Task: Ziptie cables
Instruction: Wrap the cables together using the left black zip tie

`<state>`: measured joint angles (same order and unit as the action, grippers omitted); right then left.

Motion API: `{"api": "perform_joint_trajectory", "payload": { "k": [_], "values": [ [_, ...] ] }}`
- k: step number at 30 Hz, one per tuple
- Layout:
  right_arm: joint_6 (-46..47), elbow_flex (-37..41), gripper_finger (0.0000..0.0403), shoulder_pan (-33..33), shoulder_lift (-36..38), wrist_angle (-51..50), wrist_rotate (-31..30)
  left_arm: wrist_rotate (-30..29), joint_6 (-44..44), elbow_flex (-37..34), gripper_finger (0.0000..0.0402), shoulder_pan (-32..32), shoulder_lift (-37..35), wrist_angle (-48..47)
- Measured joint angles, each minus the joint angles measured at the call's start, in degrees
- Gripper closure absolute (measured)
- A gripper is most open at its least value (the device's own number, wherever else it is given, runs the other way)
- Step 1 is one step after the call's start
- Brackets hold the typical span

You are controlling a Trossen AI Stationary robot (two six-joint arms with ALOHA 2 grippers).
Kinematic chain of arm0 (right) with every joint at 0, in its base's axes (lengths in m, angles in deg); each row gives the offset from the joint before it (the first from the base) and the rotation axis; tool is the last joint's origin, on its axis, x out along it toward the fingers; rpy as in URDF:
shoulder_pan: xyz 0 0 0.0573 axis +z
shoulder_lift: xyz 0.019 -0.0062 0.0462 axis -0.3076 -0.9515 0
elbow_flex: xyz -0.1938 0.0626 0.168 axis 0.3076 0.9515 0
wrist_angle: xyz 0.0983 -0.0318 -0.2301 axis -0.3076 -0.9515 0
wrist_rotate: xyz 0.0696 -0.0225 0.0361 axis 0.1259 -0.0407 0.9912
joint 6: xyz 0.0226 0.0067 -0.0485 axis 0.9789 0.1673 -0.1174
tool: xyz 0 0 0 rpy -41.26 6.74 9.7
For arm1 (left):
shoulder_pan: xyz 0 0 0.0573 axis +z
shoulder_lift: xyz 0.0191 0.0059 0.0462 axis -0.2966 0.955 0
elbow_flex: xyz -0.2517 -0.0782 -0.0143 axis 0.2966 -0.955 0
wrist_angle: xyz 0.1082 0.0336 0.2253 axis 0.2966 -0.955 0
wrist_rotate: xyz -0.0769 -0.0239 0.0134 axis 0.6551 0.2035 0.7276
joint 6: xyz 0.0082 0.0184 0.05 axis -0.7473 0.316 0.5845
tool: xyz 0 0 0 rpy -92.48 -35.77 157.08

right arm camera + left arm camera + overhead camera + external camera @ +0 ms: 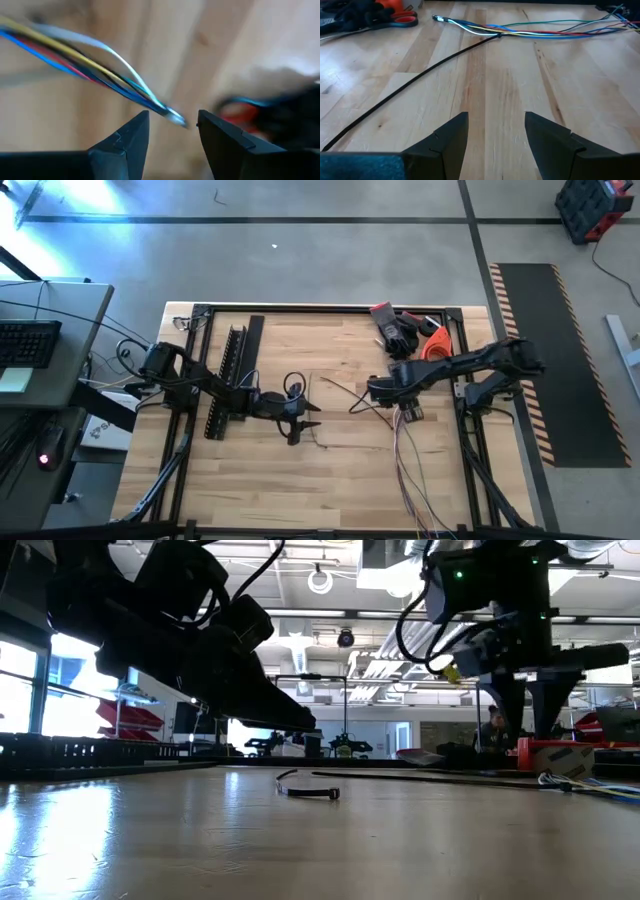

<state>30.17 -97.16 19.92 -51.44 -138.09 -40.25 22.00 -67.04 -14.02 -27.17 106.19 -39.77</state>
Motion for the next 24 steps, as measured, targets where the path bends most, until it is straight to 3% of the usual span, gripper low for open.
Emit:
{"api": "perform_joint_trajectory", "payload": {
  "k": [3, 11, 15, 24],
  "values": [
    [-4.26, -0.08, 0.0244, -1.06, -2.12, -1.16, -3.98, -0.02, -0.11, 0.0, 0.0223, -0.34, 0.0, 0.0],
    [-11.88, 5.05, 0.0202, -4.33, -3.71, -0.45, -2.15, 0.44, 0.34, 0.0, 0.0223, -2.11, 0.0, 0.0],
    [-14.68, 9.27, 0.018, -4.75, -3.73, 4.06, -6.17, 0.44, 0.45, 0.0, 0.0223, -2.6, 0.0, 0.01],
    [-21.63, 16.56, 0.0193, -4.01, -3.45, 10.35, -5.67, 0.44, 0.48, 0.02, 0.0223, -2.9, 0.0, 0.09]
  ]
}}
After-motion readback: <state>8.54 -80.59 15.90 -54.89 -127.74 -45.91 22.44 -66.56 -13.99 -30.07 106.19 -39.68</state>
